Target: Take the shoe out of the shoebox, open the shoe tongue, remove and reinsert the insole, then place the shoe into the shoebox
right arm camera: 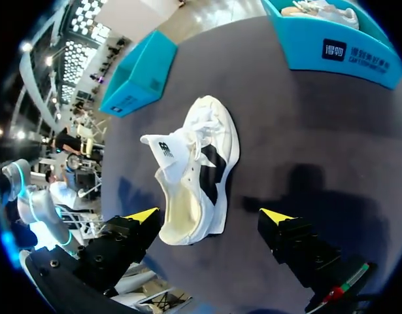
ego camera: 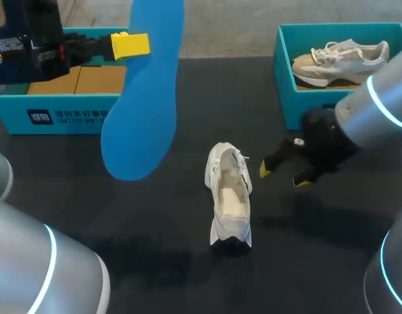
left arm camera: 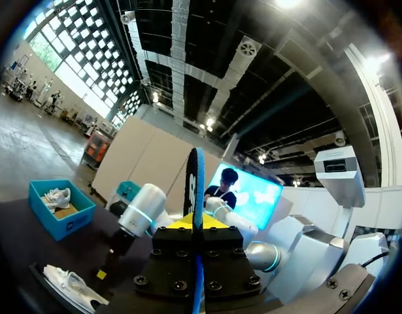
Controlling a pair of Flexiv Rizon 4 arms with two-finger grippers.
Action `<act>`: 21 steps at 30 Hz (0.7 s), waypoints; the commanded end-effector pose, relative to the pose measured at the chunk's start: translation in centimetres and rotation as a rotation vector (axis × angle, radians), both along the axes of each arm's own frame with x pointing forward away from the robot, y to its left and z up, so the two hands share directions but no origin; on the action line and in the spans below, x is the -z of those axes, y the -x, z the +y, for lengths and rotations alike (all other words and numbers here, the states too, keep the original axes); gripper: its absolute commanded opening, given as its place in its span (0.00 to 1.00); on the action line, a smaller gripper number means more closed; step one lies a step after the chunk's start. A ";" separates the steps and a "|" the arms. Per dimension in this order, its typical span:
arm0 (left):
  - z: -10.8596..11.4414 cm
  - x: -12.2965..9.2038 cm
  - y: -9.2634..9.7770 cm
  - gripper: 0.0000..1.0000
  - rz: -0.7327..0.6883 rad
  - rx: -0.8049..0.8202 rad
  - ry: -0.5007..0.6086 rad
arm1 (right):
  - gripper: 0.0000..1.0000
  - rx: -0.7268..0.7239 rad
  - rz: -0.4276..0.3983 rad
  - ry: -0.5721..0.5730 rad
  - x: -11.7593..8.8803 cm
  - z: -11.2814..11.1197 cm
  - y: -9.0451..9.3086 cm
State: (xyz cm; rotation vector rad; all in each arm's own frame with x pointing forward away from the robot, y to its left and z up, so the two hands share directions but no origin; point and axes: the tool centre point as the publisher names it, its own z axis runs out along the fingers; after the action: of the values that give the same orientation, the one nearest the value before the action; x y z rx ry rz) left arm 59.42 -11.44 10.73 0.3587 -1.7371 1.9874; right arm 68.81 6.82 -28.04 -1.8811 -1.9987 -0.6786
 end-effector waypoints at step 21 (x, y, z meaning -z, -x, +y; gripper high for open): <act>0.4 -0.2 -2.5 0.00 -0.051 0.000 0.001 | 1.00 -0.041 0.022 -0.328 -0.2 -1.2 -0.5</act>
State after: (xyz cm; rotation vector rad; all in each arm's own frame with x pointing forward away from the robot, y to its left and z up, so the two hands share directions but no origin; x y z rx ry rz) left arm 61.63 -10.93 10.85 0.3170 -1.7643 2.0182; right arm 69.49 5.63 -27.84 -1.6395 -1.7776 -0.9078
